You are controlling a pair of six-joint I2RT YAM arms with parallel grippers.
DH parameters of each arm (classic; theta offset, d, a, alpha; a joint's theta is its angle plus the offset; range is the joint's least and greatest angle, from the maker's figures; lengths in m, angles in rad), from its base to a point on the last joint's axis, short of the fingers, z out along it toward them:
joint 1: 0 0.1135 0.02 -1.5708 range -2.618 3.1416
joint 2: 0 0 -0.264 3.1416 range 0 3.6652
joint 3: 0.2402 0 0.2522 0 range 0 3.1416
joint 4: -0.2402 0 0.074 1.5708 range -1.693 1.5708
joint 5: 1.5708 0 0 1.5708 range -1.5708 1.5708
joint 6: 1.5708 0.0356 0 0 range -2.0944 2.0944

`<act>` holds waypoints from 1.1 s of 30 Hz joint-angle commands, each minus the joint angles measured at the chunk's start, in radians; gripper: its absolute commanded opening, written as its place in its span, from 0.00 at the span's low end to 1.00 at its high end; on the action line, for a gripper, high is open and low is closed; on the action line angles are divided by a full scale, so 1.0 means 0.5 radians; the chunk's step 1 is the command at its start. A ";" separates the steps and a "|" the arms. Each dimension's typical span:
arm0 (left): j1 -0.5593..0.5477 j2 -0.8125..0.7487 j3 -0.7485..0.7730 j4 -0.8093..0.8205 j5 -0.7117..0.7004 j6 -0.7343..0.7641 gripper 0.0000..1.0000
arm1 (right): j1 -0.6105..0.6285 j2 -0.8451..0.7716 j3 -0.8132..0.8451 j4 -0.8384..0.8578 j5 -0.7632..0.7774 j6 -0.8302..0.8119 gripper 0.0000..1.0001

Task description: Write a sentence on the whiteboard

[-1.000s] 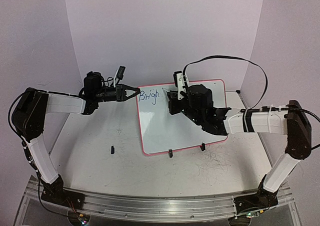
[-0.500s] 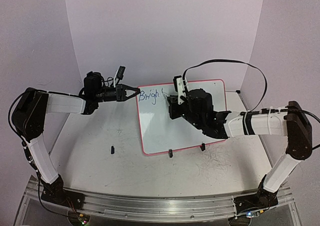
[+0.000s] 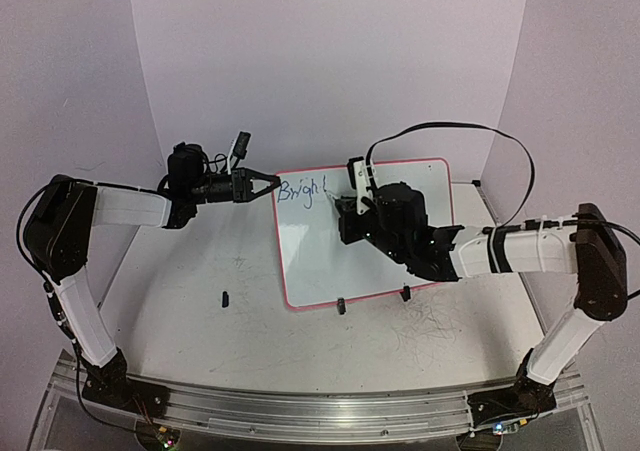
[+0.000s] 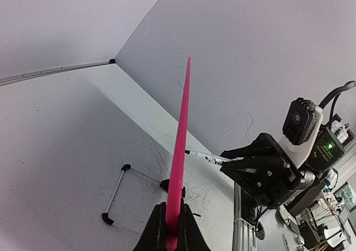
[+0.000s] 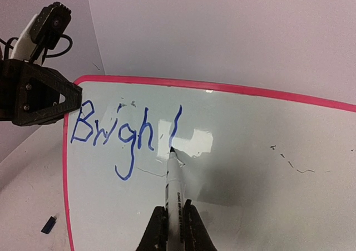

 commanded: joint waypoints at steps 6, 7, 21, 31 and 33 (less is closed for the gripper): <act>-0.025 -0.020 -0.003 0.013 0.034 -0.025 0.00 | -0.004 -0.161 -0.025 -0.042 0.028 0.008 0.00; -0.025 -0.019 -0.003 0.014 0.034 -0.025 0.00 | -0.004 -0.170 -0.021 -0.022 -0.009 0.002 0.00; -0.025 -0.019 -0.004 0.013 0.037 -0.020 0.00 | -0.004 0.015 0.209 0.037 -0.083 -0.048 0.00; -0.026 -0.019 -0.005 0.015 0.039 -0.020 0.00 | -0.007 0.063 0.182 0.038 -0.016 -0.041 0.00; -0.025 -0.017 -0.003 0.015 0.039 -0.020 0.00 | -0.006 0.069 0.173 0.036 0.002 -0.034 0.00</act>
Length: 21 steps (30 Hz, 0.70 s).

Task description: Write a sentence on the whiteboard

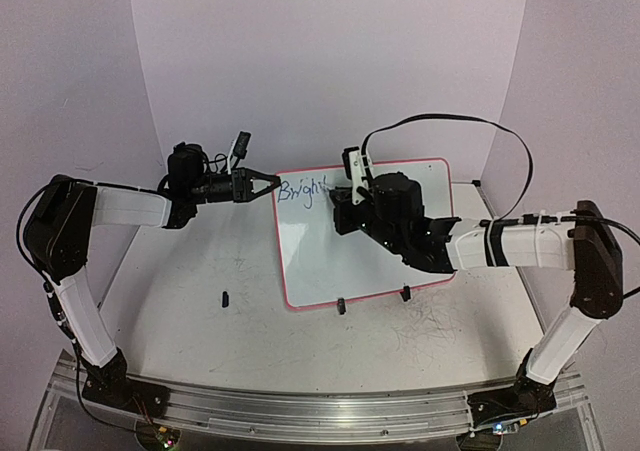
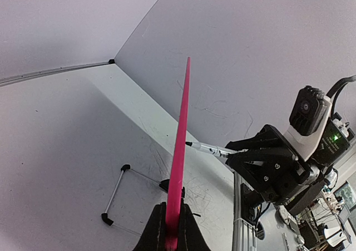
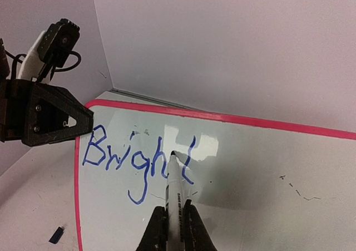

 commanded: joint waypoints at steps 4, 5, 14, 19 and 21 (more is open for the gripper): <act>-0.023 -0.018 -0.004 0.011 0.037 -0.021 0.00 | -0.003 0.038 0.031 0.043 0.120 -0.007 0.00; -0.023 -0.018 -0.005 0.011 0.036 -0.019 0.00 | -0.002 0.036 0.030 0.033 0.133 -0.008 0.00; -0.022 -0.015 -0.003 0.012 0.038 -0.019 0.00 | -0.004 0.019 0.012 -0.002 0.161 0.002 0.00; -0.023 -0.015 -0.004 0.010 0.037 -0.018 0.00 | -0.002 -0.021 -0.002 -0.037 0.223 0.044 0.00; -0.022 -0.015 -0.005 0.011 0.036 -0.018 0.00 | 0.000 -0.072 -0.028 -0.039 0.243 0.064 0.00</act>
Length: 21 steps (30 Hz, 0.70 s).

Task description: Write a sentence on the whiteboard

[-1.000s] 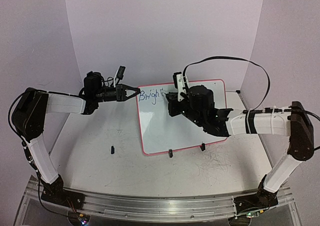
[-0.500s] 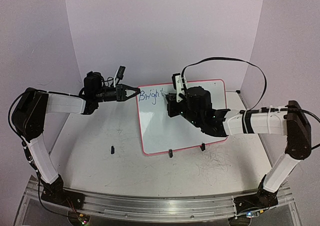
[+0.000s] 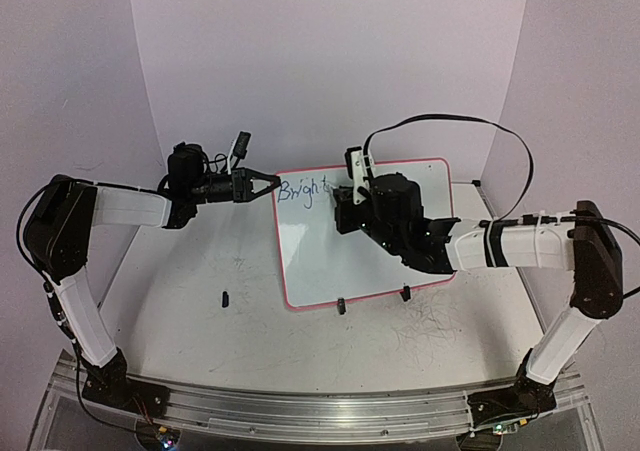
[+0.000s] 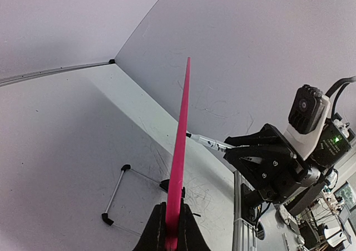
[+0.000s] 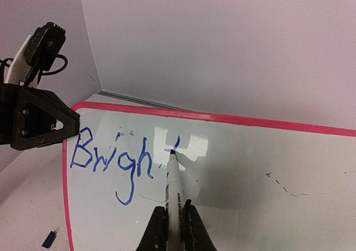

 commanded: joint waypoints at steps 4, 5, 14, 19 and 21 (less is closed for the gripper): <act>-0.023 -0.017 -0.005 0.011 0.037 -0.018 0.00 | 0.040 -0.319 -0.173 0.080 0.083 0.036 0.00; -0.023 -0.018 -0.005 0.011 0.035 -0.019 0.00 | 0.048 -0.382 -0.213 0.107 0.081 0.032 0.00; -0.029 -0.027 -0.013 0.010 0.027 -0.016 0.00 | 0.012 -0.505 -0.376 0.184 -0.032 -0.115 0.00; -0.030 -0.009 -0.007 0.011 0.027 -0.018 0.00 | 0.012 -0.479 -0.367 0.251 -0.079 -0.199 0.00; -0.033 -0.008 -0.009 0.011 0.027 -0.016 0.00 | 0.012 -0.480 -0.397 0.312 -0.106 -0.256 0.00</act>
